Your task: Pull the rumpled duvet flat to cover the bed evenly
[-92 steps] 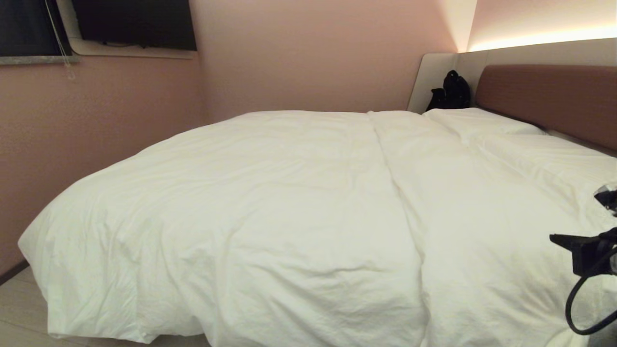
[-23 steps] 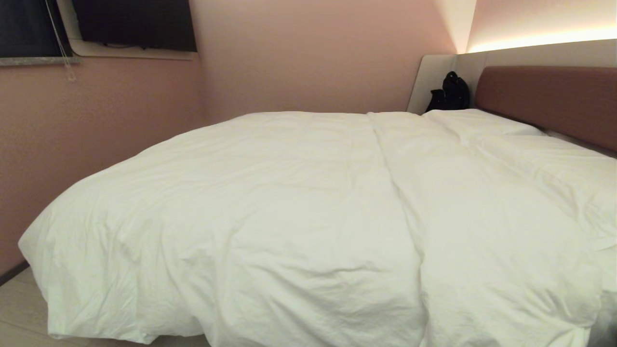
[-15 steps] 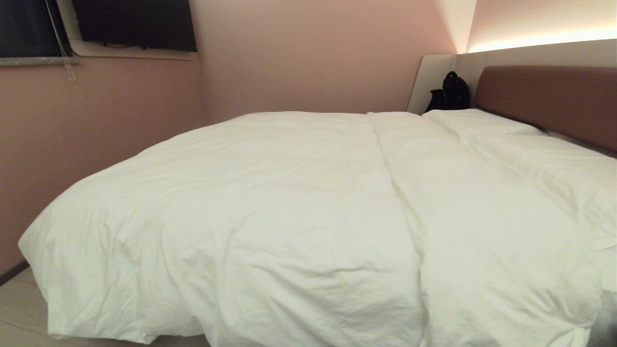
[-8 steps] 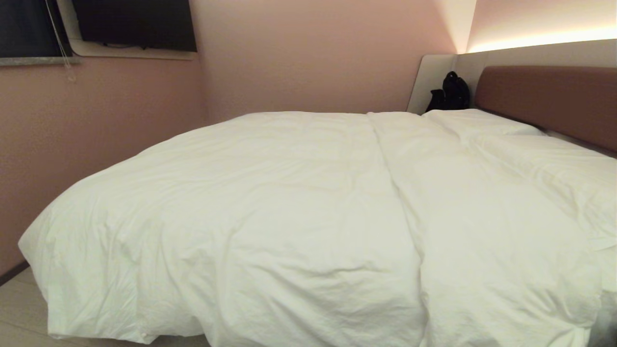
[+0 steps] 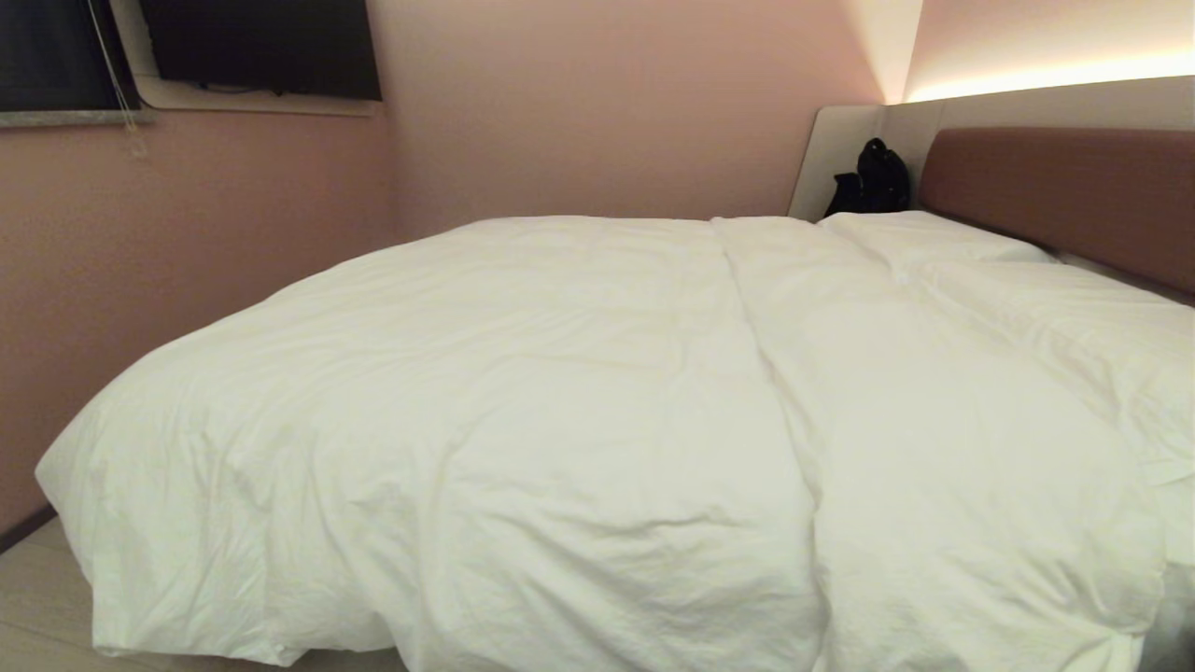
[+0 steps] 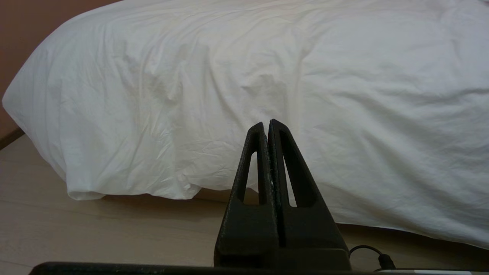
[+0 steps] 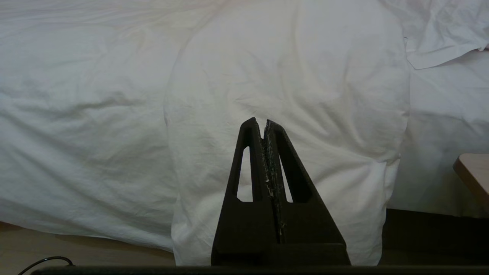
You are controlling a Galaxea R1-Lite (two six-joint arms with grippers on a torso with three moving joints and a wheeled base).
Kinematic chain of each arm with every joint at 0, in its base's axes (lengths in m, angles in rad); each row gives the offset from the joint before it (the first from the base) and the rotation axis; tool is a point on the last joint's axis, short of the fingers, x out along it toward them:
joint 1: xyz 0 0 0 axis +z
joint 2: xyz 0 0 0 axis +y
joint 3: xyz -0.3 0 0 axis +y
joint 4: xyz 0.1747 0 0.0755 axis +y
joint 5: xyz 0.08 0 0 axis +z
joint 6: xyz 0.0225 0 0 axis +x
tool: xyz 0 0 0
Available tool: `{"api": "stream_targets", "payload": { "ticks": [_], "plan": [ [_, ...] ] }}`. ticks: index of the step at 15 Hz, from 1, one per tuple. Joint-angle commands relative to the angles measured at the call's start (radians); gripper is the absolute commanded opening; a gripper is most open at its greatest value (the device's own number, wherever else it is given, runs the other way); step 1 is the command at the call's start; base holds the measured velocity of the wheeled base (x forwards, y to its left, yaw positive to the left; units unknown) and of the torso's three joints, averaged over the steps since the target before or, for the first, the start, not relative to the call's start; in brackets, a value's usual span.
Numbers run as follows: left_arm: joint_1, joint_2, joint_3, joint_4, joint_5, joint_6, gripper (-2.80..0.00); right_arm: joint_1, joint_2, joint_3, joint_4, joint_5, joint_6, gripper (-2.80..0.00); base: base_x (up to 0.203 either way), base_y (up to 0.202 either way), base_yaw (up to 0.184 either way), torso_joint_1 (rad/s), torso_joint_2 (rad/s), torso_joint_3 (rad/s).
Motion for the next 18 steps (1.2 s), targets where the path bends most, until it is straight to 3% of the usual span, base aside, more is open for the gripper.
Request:
{"api": "stream_targets", "payload": {
  "ticks": [1, 13, 18],
  "plan": [
    [0.0, 0.0, 0.0, 0.0, 0.001, 0.001, -2.8, 0.001, 0.0, 0.0, 0.0, 0.0, 0.0, -2.8, 0.0, 0.0, 0.0, 0.0, 0.0, 0.0],
    [0.0, 0.0, 0.0, 0.002, 0.003, -0.003, -2.8, 0.001, 0.0, 0.0, 0.0, 0.0, 0.0, -2.8, 0.0, 0.0, 0.0, 0.0, 0.0, 0.0],
    [0.0, 0.0, 0.0, 0.0, 0.003, -0.004, -2.8, 0.001, 0.0, 0.0, 0.0, 0.0, 0.0, -2.8, 0.002, 0.136, -0.003, 0.004, 0.0, 0.002]
  ]
}}
